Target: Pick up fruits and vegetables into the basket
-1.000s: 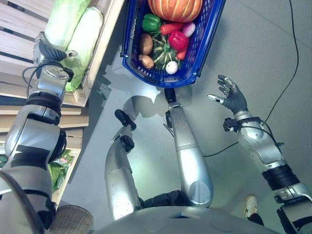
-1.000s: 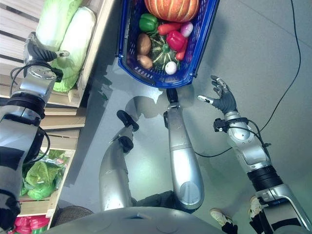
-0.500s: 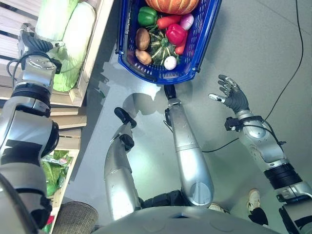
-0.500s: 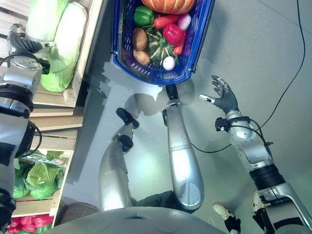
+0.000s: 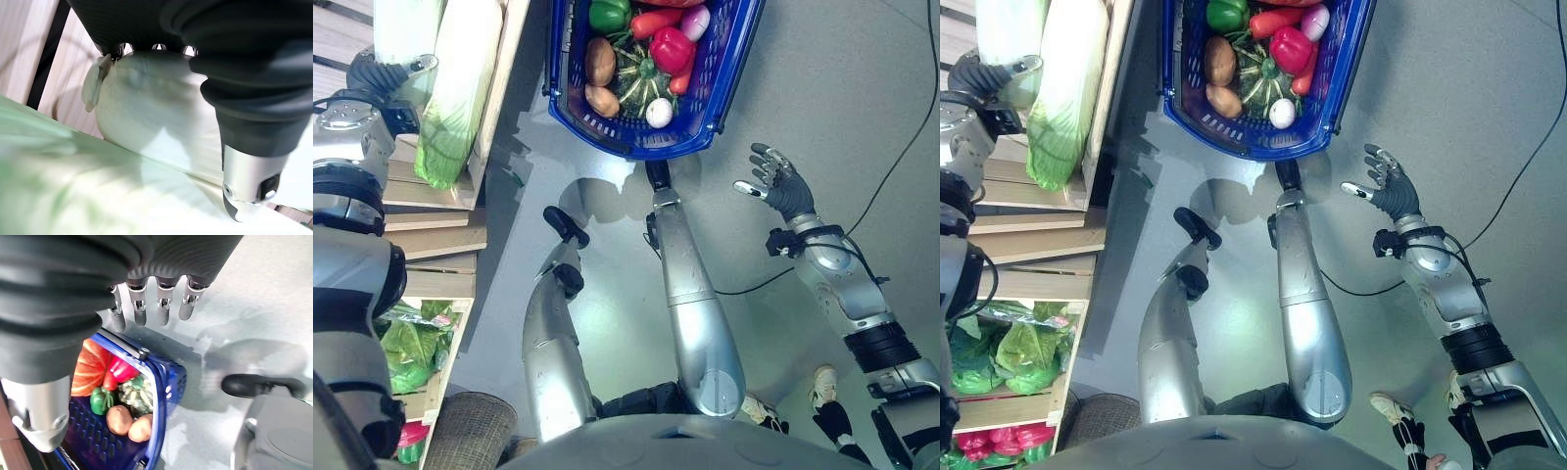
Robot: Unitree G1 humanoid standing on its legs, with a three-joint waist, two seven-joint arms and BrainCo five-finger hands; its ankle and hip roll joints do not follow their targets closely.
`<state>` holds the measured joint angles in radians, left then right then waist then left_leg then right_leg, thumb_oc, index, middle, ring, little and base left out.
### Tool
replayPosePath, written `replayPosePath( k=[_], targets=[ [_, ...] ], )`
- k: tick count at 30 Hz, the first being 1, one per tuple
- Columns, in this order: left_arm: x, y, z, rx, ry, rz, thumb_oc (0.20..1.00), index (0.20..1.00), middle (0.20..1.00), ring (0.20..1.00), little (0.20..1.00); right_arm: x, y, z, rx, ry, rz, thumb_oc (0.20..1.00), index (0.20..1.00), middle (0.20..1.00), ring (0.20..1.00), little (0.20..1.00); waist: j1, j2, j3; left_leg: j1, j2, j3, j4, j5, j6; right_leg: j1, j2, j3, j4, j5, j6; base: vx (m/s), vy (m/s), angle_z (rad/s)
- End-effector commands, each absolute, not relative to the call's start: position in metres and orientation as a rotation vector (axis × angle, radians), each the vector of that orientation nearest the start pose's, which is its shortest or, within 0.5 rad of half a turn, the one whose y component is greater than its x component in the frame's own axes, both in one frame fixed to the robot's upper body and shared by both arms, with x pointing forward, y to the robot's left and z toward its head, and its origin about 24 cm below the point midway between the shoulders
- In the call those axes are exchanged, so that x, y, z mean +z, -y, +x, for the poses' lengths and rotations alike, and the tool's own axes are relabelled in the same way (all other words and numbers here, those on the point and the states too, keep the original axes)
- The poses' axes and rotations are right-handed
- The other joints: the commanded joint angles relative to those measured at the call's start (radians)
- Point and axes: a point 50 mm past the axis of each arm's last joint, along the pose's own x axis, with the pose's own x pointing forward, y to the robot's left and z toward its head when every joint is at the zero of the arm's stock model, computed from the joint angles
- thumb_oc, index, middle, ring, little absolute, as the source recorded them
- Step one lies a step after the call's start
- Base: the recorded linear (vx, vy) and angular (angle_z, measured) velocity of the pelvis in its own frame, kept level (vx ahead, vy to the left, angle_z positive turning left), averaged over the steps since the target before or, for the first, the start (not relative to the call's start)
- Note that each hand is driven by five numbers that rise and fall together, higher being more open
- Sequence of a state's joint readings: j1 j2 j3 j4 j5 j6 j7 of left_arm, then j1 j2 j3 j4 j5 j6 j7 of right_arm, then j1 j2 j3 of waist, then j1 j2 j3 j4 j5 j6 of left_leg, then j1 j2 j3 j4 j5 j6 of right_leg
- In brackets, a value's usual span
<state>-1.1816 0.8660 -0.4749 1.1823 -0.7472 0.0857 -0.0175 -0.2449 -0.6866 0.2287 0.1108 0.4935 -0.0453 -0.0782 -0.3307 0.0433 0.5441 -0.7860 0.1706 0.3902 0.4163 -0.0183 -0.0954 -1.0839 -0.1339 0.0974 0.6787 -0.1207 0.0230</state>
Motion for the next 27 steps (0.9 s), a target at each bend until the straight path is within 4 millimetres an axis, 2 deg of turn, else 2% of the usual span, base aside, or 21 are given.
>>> replayPosePath(
  k=[1,3,7,12,13,14,15,20,27],
  targets=[
    [0.196,-0.24,0.412,-0.029,-0.098,0.141,1.0,1.0,1.0,1.0,1.0,0.106,0.226,0.292,0.117,0.098,-0.191,1.0,1.0,1.0,1.0,1.0,-0.081,-0.007,-0.024,-0.045,0.032,-0.003,0.155,-0.096,-0.027,0.018,0.026,-0.01,-0.071,0.04,0.045,-0.02,-0.045,0.05],
    [0.189,-0.245,0.411,0.022,-0.136,0.195,1.0,1.0,1.0,1.0,1.0,0.107,0.227,0.292,0.12,0.098,-0.19,1.0,1.0,1.0,1.0,1.0,-0.08,-0.008,-0.024,-0.042,0.033,-0.003,0.153,-0.095,-0.028,0.023,0.025,-0.012,-0.073,0.041,0.045,-0.01,-0.038,0.05],
    [0.177,-0.246,0.409,0.026,-0.191,0.186,1.0,1.0,1.0,1.0,1.0,0.109,0.224,0.293,0.127,0.101,-0.196,1.0,1.0,1.0,1.0,1.0,-0.08,-0.014,-0.024,-0.027,0.038,0.0,0.148,-0.093,-0.03,0.038,0.025,-0.019,-0.077,0.039,0.044,-0.01,-0.041,0.01],
    [0.179,-0.235,0.411,0.046,-0.109,0.217,1.0,1.0,1.0,1.0,1.0,0.108,0.221,0.292,0.117,0.108,-0.2,1.0,1.0,1.0,1.0,1.0,-0.076,-0.018,-0.024,-0.011,0.042,0.004,0.143,-0.093,-0.03,0.056,0.026,-0.023,-0.079,0.033,0.042,-0.01,-0.014,-0.01],
    [0.179,-0.235,0.411,0.056,-0.099,0.209,0.592,0.592,0.592,0.592,0.592,0.107,0.221,0.291,0.115,0.111,-0.202,1.0,1.0,1.0,1.0,1.0,-0.075,-0.018,-0.024,-0.006,0.042,0.005,0.143,-0.094,-0.029,0.061,0.027,-0.023,-0.076,0.03,0.041,0.0,0.0,0.0],
    [0.18,-0.234,0.41,0.069,-0.081,0.207,0.25,0.25,0.25,0.25,0.25,0.107,0.222,0.29,0.115,0.116,-0.202,1.0,1.0,1.0,1.0,1.0,-0.075,-0.018,-0.024,0.0,0.042,0.005,0.142,-0.094,-0.029,0.065,0.026,-0.022,-0.073,0.028,0.041,0.0,0.0,0.0],
    [0.183,-0.234,0.41,0.084,-0.056,0.212,0.2,0.2,0.2,0.2,0.2,0.107,0.222,0.289,0.116,0.121,-0.201,1.0,1.0,1.0,1.0,1.0,-0.075,-0.018,-0.024,0.005,0.041,0.005,0.141,-0.094,-0.028,0.069,0.026,-0.023,-0.072,0.026,0.041,0.0,0.0,0.0],
    [0.191,-0.245,0.405,0.173,0.053,0.161,0.2,0.2,0.2,0.2,0.2,0.108,0.224,0.279,0.133,0.173,-0.205,1.0,1.0,1.0,1.0,1.0,-0.062,-0.01,-0.024,0.066,0.029,0.007,0.113,-0.089,-0.026,0.128,0.01,-0.042,-0.083,0.018,0.041,0.0,0.0,0.0],
    [0.182,-0.262,0.39,0.212,0.157,0.126,0.2,0.2,0.2,0.2,0.2,0.115,0.222,0.267,0.176,0.255,-0.195,1.0,1.0,1.0,1.0,1.0,-0.036,0.012,-0.024,0.177,0.007,0.001,0.061,-0.073,-0.026,0.228,-0.023,-0.072,-0.109,0.005,0.04,-0.01,0.018,0.03]
  ],
)
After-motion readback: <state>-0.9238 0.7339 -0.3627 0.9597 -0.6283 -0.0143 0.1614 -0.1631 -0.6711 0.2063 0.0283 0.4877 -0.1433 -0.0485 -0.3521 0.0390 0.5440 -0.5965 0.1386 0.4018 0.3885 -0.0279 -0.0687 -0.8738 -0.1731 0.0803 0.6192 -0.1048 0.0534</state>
